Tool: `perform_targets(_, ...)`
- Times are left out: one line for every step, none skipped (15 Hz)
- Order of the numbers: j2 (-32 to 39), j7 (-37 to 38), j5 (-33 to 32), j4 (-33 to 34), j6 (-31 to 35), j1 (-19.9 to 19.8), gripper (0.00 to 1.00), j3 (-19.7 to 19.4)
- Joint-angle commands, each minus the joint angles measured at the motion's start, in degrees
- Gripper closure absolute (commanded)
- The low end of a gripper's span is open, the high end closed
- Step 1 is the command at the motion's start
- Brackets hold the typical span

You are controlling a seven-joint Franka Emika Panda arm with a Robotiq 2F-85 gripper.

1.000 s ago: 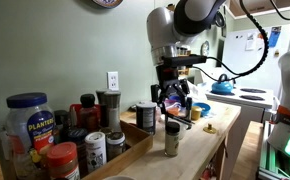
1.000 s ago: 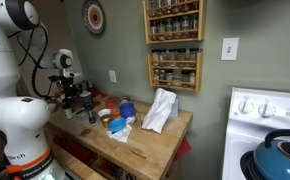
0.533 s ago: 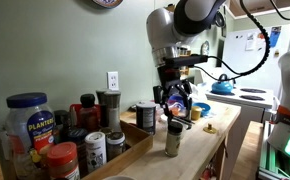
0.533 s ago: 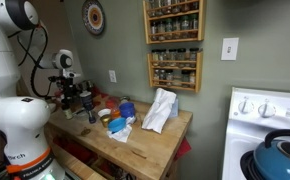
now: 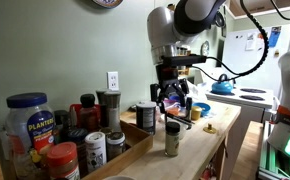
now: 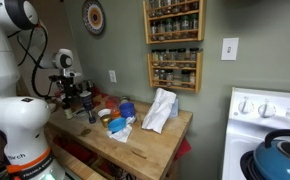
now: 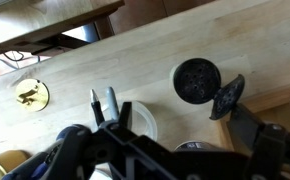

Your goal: Move the black pepper jar to the right then close the lid

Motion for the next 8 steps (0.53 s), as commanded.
perform_targets(-1.67,1.72,0.56,-0.53,-1.35,0.45,0.05,-0.33)
perform_targets(-1.81,1.85,0.66,-0.51,-1.67,0.44,0.06,-0.29)
perform_targets(-1.98,1.93,0.79,-0.50,-2.03,0.42,0.11,-0.27)
perform_targets(-2.18,2.28,0.68,-0.53,-2.56,0.43,0.09,-0.25)
perform_targets(-2.40,2.44,0.78,-0.58,-2.95,0.41,0.04,-0.23)
perform_targets(-2.59,2.71,0.83,-0.63,-3.27,0.39,0.03,-0.22)
perform_targets(-2.81,2.92,0.82,-0.69,-3.53,0.38,0.01,-0.21)
perform_targets(-3.07,2.82,1.08,-0.73,-3.92,0.35,0.00,-0.19)
